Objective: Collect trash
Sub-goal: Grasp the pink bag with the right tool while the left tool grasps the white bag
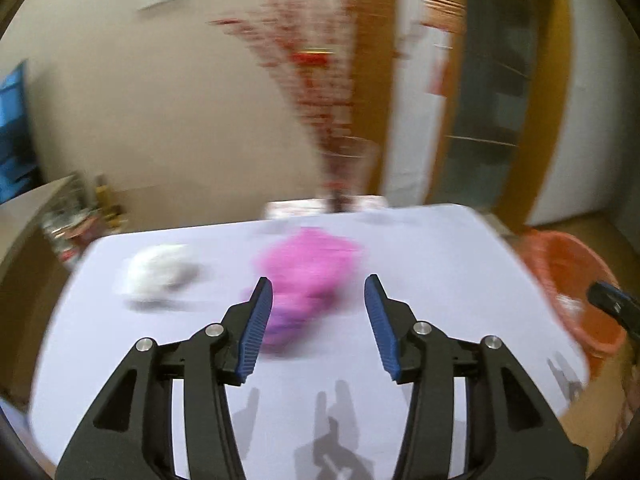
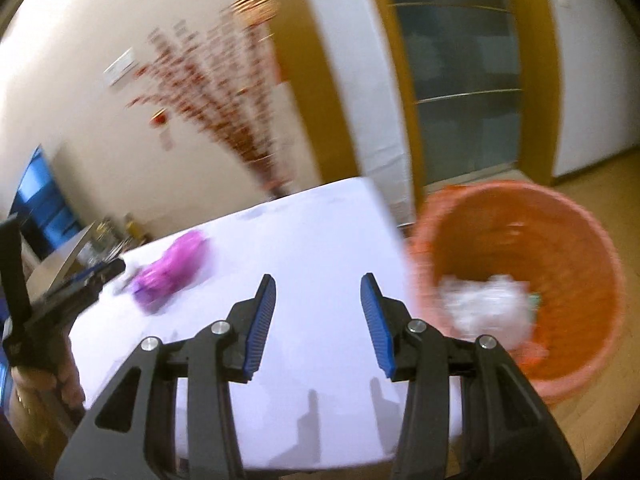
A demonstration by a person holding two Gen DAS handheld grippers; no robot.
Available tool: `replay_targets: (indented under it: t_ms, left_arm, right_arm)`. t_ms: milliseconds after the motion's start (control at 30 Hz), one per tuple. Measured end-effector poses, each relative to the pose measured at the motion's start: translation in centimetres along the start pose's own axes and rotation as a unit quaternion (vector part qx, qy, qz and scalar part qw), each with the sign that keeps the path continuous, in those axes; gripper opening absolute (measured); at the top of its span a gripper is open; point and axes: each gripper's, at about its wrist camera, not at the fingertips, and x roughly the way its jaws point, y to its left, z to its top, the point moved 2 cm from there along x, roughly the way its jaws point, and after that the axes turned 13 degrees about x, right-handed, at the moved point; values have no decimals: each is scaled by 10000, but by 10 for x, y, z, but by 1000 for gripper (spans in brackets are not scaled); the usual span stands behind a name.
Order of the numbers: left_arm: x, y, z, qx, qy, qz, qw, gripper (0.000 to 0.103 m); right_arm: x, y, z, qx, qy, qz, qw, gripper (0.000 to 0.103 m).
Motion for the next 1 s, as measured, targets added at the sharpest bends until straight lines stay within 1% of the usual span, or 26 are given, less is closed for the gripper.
replay_targets:
  t_ms: [100, 167, 200, 267, 367, 467, 600, 667, 700, 733, 767, 833, 867, 933, 1000]
  left_arm:
    - [4, 49, -10, -245, 91, 435, 9987, 50]
    - [12, 79, -17, -357, 178, 718, 9966, 53]
    - [15, 90, -20, -386, 222, 814, 9957, 54]
    - [24, 109, -27, -470, 329, 960, 9937, 54]
    - [33, 128, -34, -649, 462, 986, 9919, 54]
    - [43, 149, -43, -944, 557, 903, 9899, 54]
    - [44, 155, -46, -1005, 561, 920, 9891, 57]
    - [47, 153, -42, -952, 567, 898, 9898, 57]
    - [49, 152, -39, -911, 574, 896, 9901, 58]
    - [51, 150, -38, -875, 580, 888, 9905, 58]
    - [53, 148, -35, -846, 590, 867, 9909, 58]
    - [61, 143, -26, -775, 638, 800, 9917, 59]
    - [64, 142, -23, -737, 650, 794, 9920, 61]
    - [74, 136, -14, -572, 675, 875, 9922, 70]
    - [87, 131, -8, -412, 772, 942, 9917, 73]
  right_arm:
    - [30, 52, -14, -177, 314, 296, 9989, 48]
    - [47, 77, -21, -229, 492, 441, 9976, 49]
    - [60, 95, -26, -272, 618, 513, 9964, 49]
    - [81, 120, -33, -307, 782, 560, 9949, 49]
    - [115, 150, -40, -259, 1013, 529, 9931, 50]
    - [147, 173, -44, -70, 1185, 425, 9920, 56]
    - [174, 186, -45, 119, 1292, 251, 9912, 64]
    - [185, 188, -47, 149, 1396, 218, 9899, 65]
    - [192, 190, -49, 115, 1487, 203, 9886, 60]
    - [197, 188, -52, 53, 1568, 199, 9874, 41]
    - [200, 189, -55, -54, 1618, 170, 9867, 39]
    - [197, 187, -56, -193, 1543, 223, 9876, 30]
    - [192, 182, -57, -250, 1506, 208, 9881, 29]
    - [183, 170, -54, -289, 1417, 149, 9894, 26]
    - [173, 153, -50, -282, 1329, 66, 9907, 26]
